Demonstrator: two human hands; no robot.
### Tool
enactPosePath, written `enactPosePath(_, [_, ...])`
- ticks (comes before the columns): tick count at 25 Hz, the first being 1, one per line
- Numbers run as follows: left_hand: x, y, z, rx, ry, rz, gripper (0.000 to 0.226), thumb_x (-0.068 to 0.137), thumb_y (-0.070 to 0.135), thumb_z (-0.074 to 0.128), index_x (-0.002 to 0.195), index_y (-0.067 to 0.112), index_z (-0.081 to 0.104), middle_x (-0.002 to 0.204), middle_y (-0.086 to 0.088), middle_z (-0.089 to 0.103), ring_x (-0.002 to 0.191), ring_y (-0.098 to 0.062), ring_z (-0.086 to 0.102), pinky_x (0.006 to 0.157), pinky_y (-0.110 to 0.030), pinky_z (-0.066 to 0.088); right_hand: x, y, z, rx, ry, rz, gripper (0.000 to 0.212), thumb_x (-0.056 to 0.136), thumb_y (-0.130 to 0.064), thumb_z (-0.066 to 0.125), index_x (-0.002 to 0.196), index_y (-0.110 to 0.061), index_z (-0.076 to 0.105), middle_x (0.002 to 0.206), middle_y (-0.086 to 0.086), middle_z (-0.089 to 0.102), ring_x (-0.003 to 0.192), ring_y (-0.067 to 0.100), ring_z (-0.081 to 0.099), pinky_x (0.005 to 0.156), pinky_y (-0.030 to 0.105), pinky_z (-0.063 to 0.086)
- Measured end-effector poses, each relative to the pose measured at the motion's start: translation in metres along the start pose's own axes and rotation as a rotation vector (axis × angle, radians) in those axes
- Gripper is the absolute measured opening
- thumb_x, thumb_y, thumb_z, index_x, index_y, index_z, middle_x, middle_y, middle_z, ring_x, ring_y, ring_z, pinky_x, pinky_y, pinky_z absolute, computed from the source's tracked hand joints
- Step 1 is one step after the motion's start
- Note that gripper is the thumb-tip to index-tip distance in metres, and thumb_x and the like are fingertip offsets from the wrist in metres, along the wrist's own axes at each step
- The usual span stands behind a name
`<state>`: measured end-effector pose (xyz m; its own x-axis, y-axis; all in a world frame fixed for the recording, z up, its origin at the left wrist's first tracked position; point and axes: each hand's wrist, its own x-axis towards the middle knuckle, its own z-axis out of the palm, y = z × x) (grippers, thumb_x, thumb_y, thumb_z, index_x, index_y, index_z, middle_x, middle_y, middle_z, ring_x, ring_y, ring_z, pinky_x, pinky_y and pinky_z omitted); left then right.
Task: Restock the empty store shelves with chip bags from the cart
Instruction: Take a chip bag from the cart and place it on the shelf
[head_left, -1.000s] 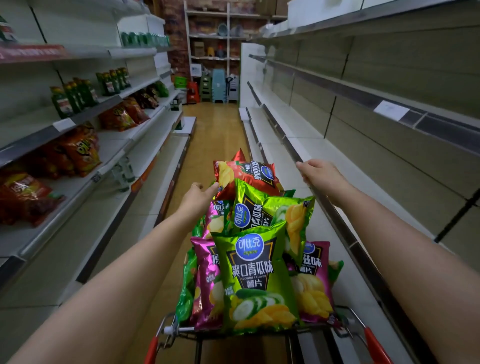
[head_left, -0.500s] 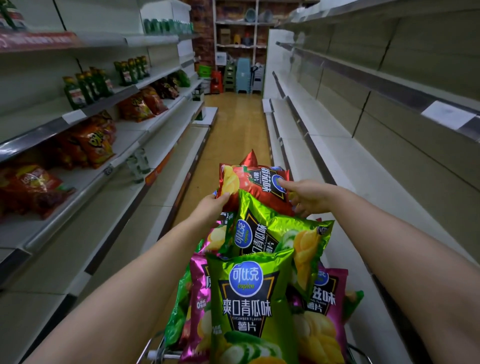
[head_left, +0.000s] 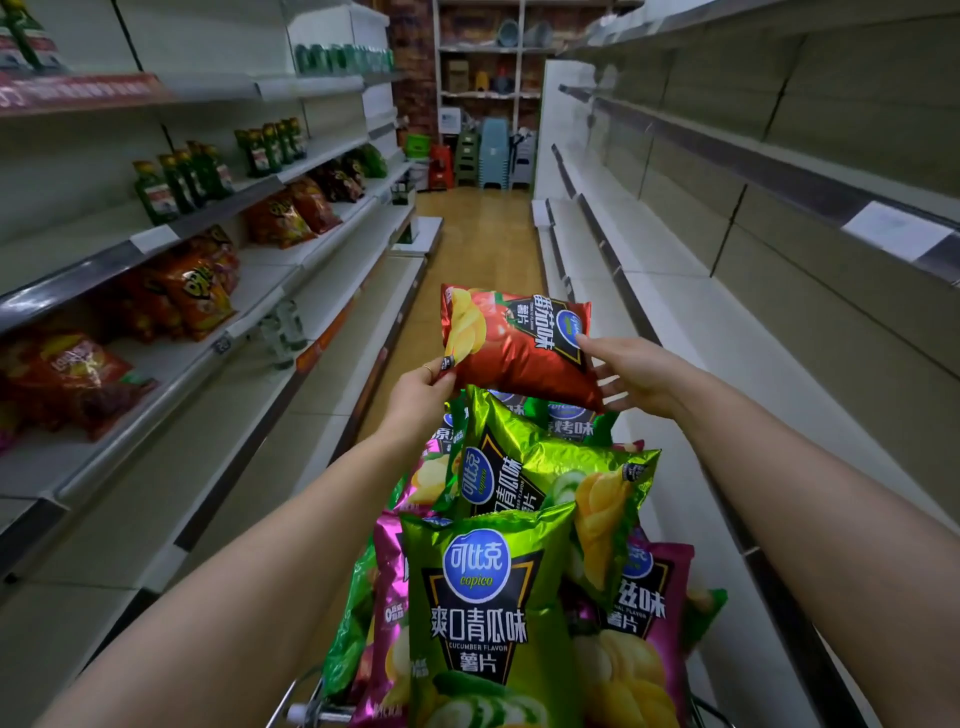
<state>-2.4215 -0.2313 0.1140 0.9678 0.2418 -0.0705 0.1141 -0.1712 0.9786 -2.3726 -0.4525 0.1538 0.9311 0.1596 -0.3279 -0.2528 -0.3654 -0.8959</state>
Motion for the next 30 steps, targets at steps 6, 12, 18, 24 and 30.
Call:
enactPosePath(6, [-0.005, 0.012, 0.0, -0.03, 0.005, 0.083, 0.037, 0.098, 0.012, 0.045, 0.135, 0.013, 0.051, 0.124, -0.007, 0.062, 0.12, -0.022, 0.054, 0.109, -0.041, 0.037, -0.015, -0.009, -0.001, 0.135, 0.113, -0.169, 0.025, 0.096, -0.031, 0.049, 0.115, -0.017, 0.058, 0.087, 0.005, 0.059, 0.067, 0.017, 0.056, 0.054, 0.024, 0.044])
enactPosePath(12, [-0.028, 0.029, -0.004, -0.304, 0.049, 0.159, 0.035, 0.098, 0.009, 0.045, 0.132, 0.005, 0.052, 0.112, -0.006, 0.066, 0.104, -0.014, 0.059, 0.097, -0.025, 0.044, -0.028, -0.023, 0.001, 0.554, 0.224, -0.406, 0.034, 0.088, -0.005, 0.059, 0.121, -0.007, 0.048, 0.093, 0.007, 0.061, 0.064, 0.01, 0.063, 0.05, 0.019, 0.048])
enactPosePath(18, [-0.06, 0.038, -0.015, -0.595, -0.008, 0.15, 0.025, 0.097, 0.002, 0.043, 0.117, 0.009, 0.058, 0.081, 0.003, 0.066, 0.077, -0.005, 0.059, 0.07, -0.009, 0.049, -0.064, -0.026, 0.018, 0.537, 0.164, -0.243, 0.022, 0.088, -0.031, 0.059, 0.099, -0.012, 0.056, 0.086, 0.004, 0.063, 0.076, 0.022, 0.06, 0.063, 0.033, 0.05])
enactPosePath(24, [-0.091, 0.017, -0.044, -0.426, -0.217, 0.136, 0.055, 0.089, 0.011, 0.059, 0.141, 0.011, 0.04, 0.115, -0.01, 0.064, 0.096, -0.015, 0.062, 0.08, -0.022, 0.048, -0.113, -0.021, 0.029, 0.727, 0.289, -0.376, 0.016, 0.088, -0.02, 0.061, 0.084, -0.014, 0.047, 0.084, 0.009, 0.06, 0.061, 0.021, 0.068, 0.052, 0.038, 0.057])
enactPosePath(30, [-0.125, 0.041, -0.065, -0.525, -0.232, 0.136, 0.082, 0.075, 0.061, 0.06, 0.136, 0.011, 0.04, 0.113, -0.009, 0.061, 0.104, -0.025, 0.061, 0.081, -0.036, 0.051, -0.181, -0.014, 0.023, 0.526, 0.298, -0.403, 0.009, 0.086, -0.023, 0.06, 0.082, -0.019, 0.054, 0.079, 0.004, 0.06, 0.054, 0.016, 0.063, 0.056, 0.032, 0.055])
